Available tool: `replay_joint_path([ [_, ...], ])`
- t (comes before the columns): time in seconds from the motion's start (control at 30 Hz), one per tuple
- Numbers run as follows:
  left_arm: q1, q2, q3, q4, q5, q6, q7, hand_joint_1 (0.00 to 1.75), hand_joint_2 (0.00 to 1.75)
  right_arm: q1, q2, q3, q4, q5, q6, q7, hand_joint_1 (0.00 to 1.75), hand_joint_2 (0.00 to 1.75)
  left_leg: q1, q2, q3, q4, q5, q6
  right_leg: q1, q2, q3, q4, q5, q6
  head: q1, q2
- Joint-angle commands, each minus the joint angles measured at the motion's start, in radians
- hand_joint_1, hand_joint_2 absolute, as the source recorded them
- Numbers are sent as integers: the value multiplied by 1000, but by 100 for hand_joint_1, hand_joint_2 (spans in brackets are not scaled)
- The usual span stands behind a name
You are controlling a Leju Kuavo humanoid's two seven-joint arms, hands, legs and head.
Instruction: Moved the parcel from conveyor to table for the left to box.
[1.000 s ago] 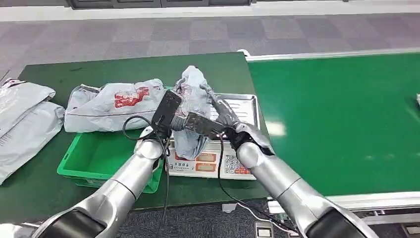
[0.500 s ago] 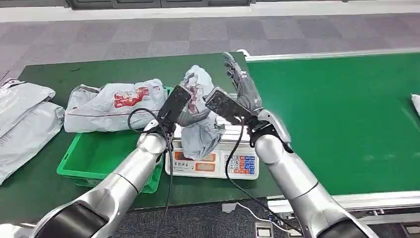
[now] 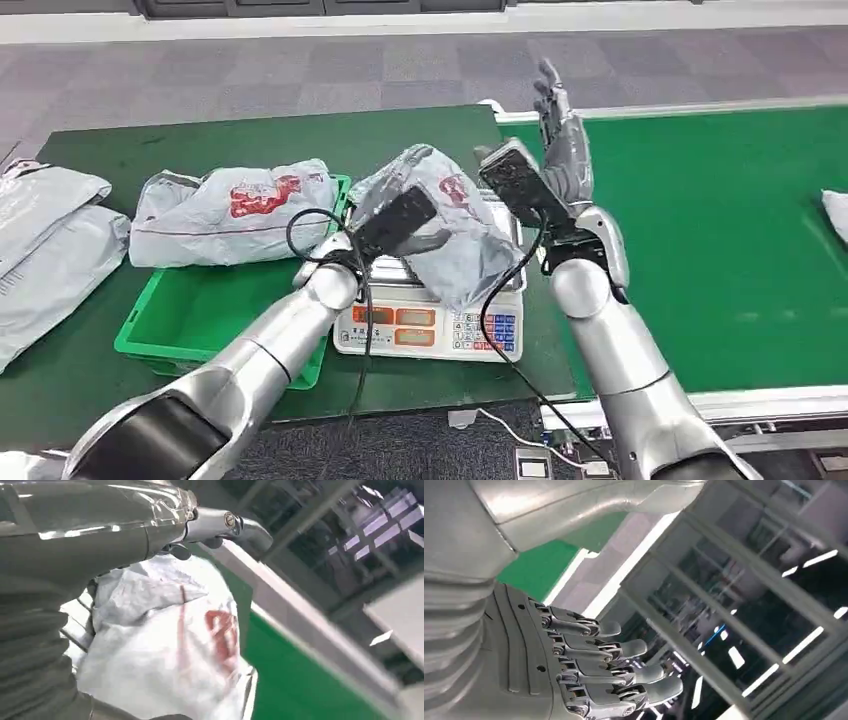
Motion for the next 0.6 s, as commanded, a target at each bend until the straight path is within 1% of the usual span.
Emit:
replay_joint_path([
  [0.03, -70, -61, -492, 185, -288, -157, 84, 0, 175, 3, -26, -202, 30, -28, 17, -47, 0, 175, 0, -6, 1, -1, 0, 1, 0, -6, 4, -2, -1, 0, 0, 0],
  [0.07, -76, -85, -543, 219, -328, -251, 118, 0, 175, 13, -32, -218, 26, -37, 24, -64, 0, 175, 0, -5, 3, -2, 0, 1, 0, -6, 5, -3, -1, 0, 0, 0],
  [0.1, -86, -96, -584, 235, -364, -314, 141, 0, 175, 18, -32, -221, 18, -46, 33, -81, 0, 175, 0, -4, 1, -1, 0, 1, 0, -4, 3, -2, -1, 0, 0, 0],
  [0.13, -85, -96, -586, 227, -364, -319, 146, 0, 175, 21, -31, -223, 13, -46, 33, -81, 0, 175, 0, -7, 2, -1, 0, 1, 0, -7, 5, -3, -1, 1, 0, 0],
  [0.17, -90, -96, -596, 226, -369, -345, 158, 0, 175, 26, -28, -221, -1, -44, 39, -83, 0, 175, 0, -3, 0, 0, 0, 1, 0, -4, 2, -2, -1, 0, 0, 0],
  [0.2, -94, -96, -602, 228, -372, -354, 157, 0, 175, 27, -26, -219, -6, -41, 43, -82, 0, 175, 0, -4, 2, -1, 0, 1, 0, -4, 4, -3, -1, 0, 0, 0],
  [0.23, -101, -96, -608, 236, -376, -381, 173, 0, 175, 30, -26, -214, -13, -40, 48, -84, 0, 175, 0, -2, 0, 0, -1, 1, -1, -2, 2, -1, -1, 0, 0, 0],
  [0.33, -115, -91, -603, 262, -382, -403, 197, 0, 175, 28, -29, -193, -18, -47, 68, -86, 0, 175, 0, 0, 0, 0, -1, 1, 0, -1, 1, -1, 0, 0, 0, 0],
  [0.6, -115, -87, -602, 264, -383, -402, 194, 0, 175, 26, -30, -191, -12, -51, 69, -87, 0, 175, 0, 1, 1, -1, 0, 0, 0, 0, 1, -1, 0, 0, 0, 0],
])
